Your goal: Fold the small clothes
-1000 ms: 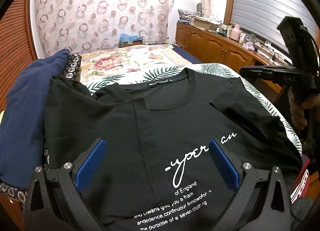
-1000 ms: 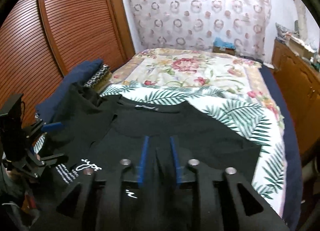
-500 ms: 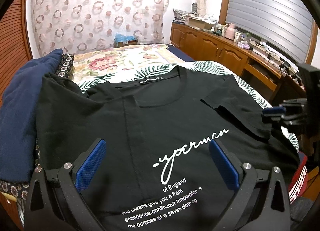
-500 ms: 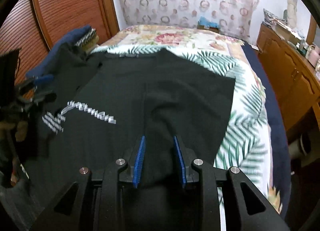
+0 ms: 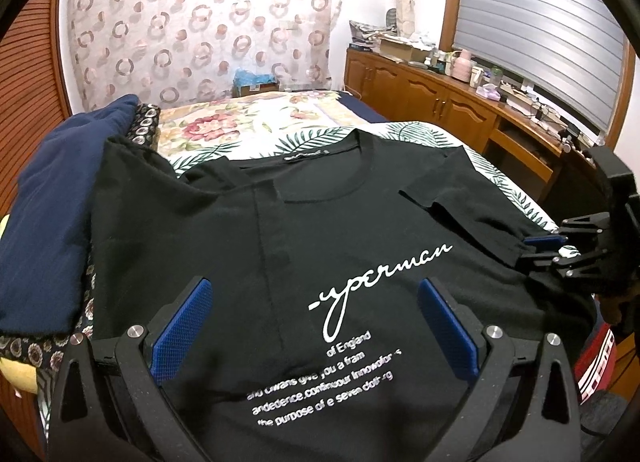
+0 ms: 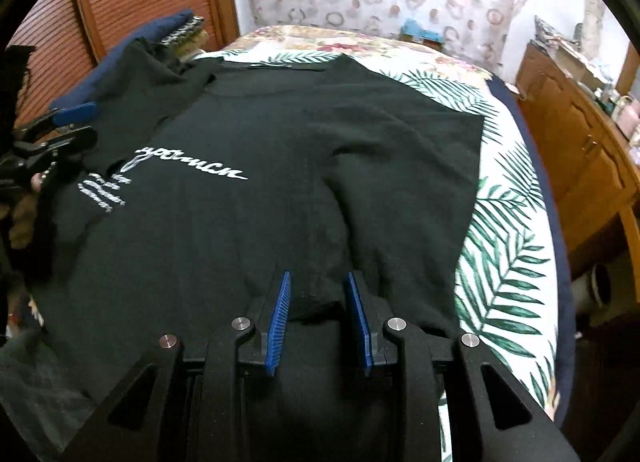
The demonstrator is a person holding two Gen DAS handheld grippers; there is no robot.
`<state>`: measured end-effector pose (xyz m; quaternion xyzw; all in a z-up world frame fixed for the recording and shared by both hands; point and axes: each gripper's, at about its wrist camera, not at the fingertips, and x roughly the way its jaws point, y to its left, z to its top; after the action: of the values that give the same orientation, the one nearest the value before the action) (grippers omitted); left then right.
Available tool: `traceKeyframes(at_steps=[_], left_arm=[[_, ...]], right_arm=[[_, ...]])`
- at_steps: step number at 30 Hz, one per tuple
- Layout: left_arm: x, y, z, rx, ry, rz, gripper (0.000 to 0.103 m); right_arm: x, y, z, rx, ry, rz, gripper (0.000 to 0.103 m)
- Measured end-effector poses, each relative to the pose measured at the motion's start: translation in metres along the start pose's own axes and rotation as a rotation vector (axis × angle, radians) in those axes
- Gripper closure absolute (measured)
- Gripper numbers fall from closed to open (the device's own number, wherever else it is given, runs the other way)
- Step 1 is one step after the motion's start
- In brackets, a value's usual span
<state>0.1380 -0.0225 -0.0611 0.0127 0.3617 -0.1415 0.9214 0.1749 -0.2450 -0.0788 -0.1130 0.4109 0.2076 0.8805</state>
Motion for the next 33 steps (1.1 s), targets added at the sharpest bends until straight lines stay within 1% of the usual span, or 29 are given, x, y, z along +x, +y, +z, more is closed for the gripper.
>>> traceKeyframes(at_steps=[6,10,13,17,21,22,23,24,25,27,30,32,33], left_arm=[[0.001,0.003,-0.003,-0.014,0.008,0.008,0.0],[0.002,0.0,-0.003,-0.007,0.011,0.006,0.0],[0.002,-0.002,-0.003,0.001,0.012,0.004,0.0],[0.002,-0.002,-0.004,0.005,0.015,0.006,0.0],[0.003,0.0,-0.005,0.002,0.021,0.01,0.0],[0.004,0.001,-0.005,0.0,0.023,0.011,0.0],[0.004,0.001,-0.005,-0.001,0.024,0.012,0.0],[0.003,0.002,-0.005,-0.001,0.024,0.013,0.0],[0.003,0.002,-0.005,0.0,0.022,0.013,0.0],[0.001,0.002,-0.004,0.003,0.016,0.015,0.0],[-0.001,0.007,-0.002,-0.004,0.007,0.022,0.0],[-0.002,0.011,0.0,-0.014,0.001,0.027,0.0],[-0.002,0.014,0.002,-0.018,-0.004,0.035,0.0]], right_arm=[[-0.017,0.005,0.003,0.008,-0.052,0.002,0.073],[-0.02,0.014,0.001,-0.01,-0.066,0.027,0.073],[-0.014,0.014,-0.002,-0.013,-0.053,0.039,0.073],[0.003,0.006,-0.005,-0.007,-0.005,0.03,0.073],[0.005,0.001,-0.005,-0.008,-0.01,0.046,0.073],[0.005,0.002,-0.005,-0.018,-0.011,0.042,0.074],[0.005,0.004,-0.005,-0.03,-0.009,0.034,0.083],[0.004,0.005,-0.004,-0.037,-0.007,0.028,0.087],[0.003,0.005,-0.003,-0.031,-0.006,0.047,0.091],[-0.006,0.002,0.0,0.009,-0.037,0.112,0.091],[-0.019,-0.002,0.004,0.058,-0.076,0.187,0.091],[-0.022,-0.002,0.004,0.058,-0.087,0.209,0.089],[-0.022,0.0,0.005,0.048,-0.084,0.2,0.086]])
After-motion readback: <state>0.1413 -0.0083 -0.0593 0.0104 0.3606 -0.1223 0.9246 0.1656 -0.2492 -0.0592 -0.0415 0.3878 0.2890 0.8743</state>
